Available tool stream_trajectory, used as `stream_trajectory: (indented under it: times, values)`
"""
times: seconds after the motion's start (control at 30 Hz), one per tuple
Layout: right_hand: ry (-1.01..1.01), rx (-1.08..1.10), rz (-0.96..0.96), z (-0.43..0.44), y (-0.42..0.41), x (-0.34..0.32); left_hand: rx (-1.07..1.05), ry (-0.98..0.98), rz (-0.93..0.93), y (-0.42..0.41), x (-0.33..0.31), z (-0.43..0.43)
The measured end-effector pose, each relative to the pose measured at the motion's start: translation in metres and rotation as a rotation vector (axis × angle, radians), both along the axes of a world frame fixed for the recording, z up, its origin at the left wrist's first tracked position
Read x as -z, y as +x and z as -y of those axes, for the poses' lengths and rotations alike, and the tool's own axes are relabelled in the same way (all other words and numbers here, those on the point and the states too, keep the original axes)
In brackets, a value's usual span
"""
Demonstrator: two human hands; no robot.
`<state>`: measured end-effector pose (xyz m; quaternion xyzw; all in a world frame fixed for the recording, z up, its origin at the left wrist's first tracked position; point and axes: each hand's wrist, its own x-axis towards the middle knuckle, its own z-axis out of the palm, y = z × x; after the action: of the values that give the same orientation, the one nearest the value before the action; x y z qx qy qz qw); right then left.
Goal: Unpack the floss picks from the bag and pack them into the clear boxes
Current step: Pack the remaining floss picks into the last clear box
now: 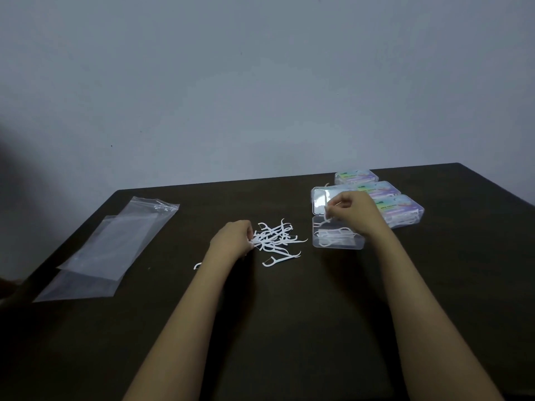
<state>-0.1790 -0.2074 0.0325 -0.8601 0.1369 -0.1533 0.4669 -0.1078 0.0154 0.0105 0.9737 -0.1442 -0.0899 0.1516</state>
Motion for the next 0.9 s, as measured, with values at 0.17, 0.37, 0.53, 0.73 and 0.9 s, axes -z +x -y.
stream_trajectory:
  times: [0.17, 0.37, 0.53, 0.73, 0.9]
  values:
    - [0.1, 0.02, -0.082, -0.0001, -0.001, 0.0006, -0.015, -0.028, 0.041, -0.0005, 0.0035, 0.001]
    - [0.101, -0.009, -0.074, 0.0014, -0.0034, -0.0011, -0.013, -0.035, 0.06, -0.0008, 0.0041, 0.0019]
    - [0.002, 0.015, -0.065, 0.0057, -0.0061, -0.0048, -0.018, -0.035, 0.058, -0.0008, 0.0036, 0.0025]
    - [0.328, 0.077, 0.007, 0.008, -0.006, -0.0036, -0.027, -0.037, 0.071, -0.0016, 0.004, 0.0019]
    - [0.545, 0.122, 0.059, 0.0089, -0.0073, -0.0045, -0.027, -0.031, 0.074, -0.0022, 0.0042, 0.0016]
